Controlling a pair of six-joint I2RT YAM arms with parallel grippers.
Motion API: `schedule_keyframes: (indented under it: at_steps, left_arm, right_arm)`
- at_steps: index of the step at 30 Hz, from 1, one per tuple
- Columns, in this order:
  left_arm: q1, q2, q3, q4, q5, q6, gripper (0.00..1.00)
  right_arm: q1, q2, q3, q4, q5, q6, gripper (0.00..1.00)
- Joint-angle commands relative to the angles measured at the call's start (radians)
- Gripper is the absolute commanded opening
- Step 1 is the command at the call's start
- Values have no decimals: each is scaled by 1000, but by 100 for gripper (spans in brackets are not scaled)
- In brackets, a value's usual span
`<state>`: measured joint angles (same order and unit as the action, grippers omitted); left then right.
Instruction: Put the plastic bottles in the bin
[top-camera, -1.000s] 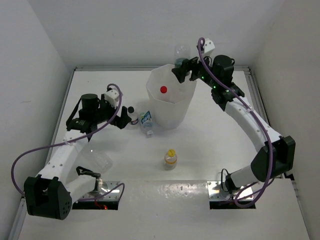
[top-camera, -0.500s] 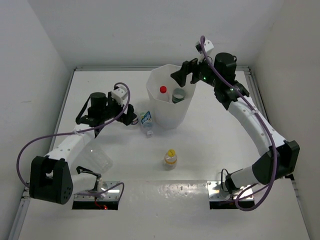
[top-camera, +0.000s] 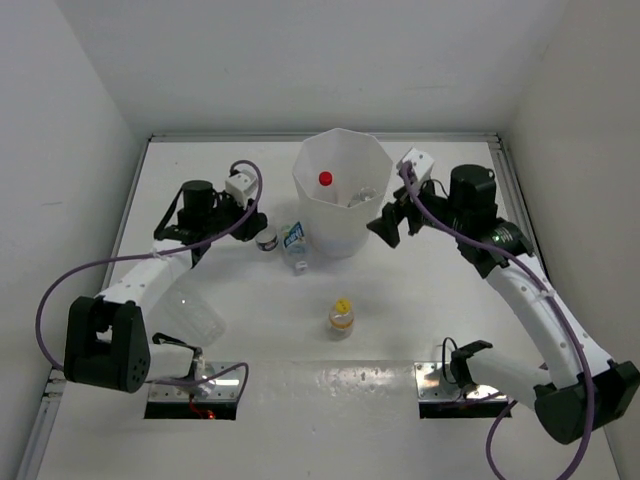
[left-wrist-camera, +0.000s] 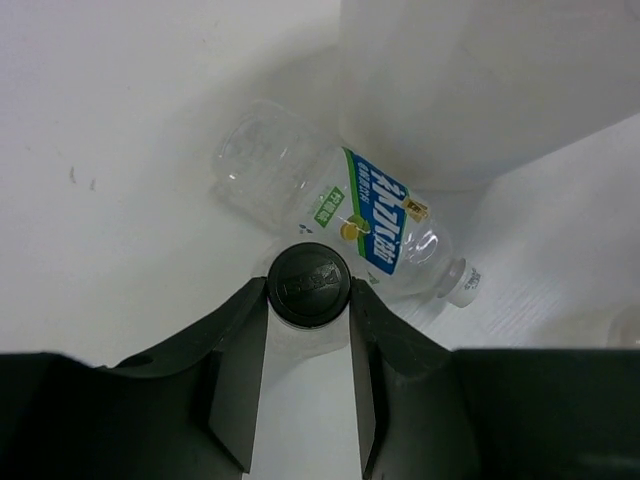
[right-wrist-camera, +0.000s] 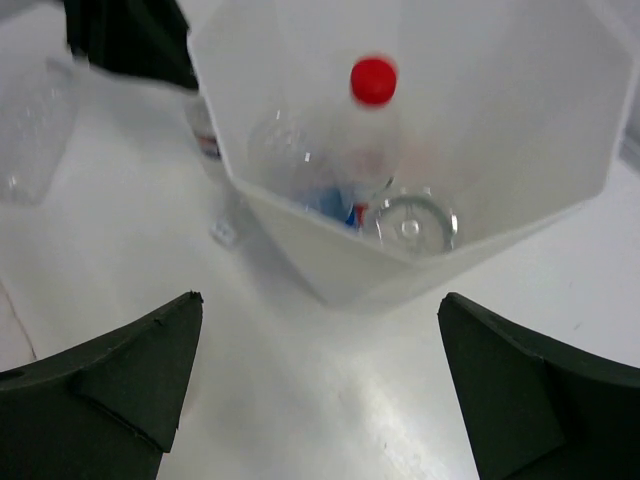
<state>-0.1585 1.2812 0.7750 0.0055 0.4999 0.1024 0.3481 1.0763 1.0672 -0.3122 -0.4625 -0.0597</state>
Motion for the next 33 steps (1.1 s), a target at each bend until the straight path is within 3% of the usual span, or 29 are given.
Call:
schedule_keyframes:
  at_steps: [1,8,11,13,15,18,22,31,32,33]
  left_arm:
    - [51,-55,102,-67,80,20,15]
    - [203,-161,466,-292,186,56,3]
    - [217,-146,654,-292,215,-32,1]
    - [217,-100,760,-251,280,-165,1]
    - [217,-69,802,-198,336,-263,1]
    - [137,-22,854,-84,350,-398,1]
    - [28,56,914,-84,329,-431,1]
    - [-165,138,865,-128,192,-324,1]
    - [-189,151,865,-142,168,-311,5]
    - [-202,167,865,-163,157,-294,14]
  right_arm:
    - [-1,-73,-90,-109,-39,-130,100]
    - [68,-205,-266,-220,-7,-174,100]
    - [95,-222,-312,-217,-1,-147,100]
    - [144,-228,-332,-197,33,-147,100]
    - [188,-248,-365,-168,76,-150,100]
    - [218,-256,-388,-136,93,-152,100]
    - [255,-240,-400,-96,87,-140,100]
    - [374,-133,-375,25,71,-75,100]
    - [384,-127,-363,27,68,-66,100]
    - [402,-109,-360,27,68,-62,100]
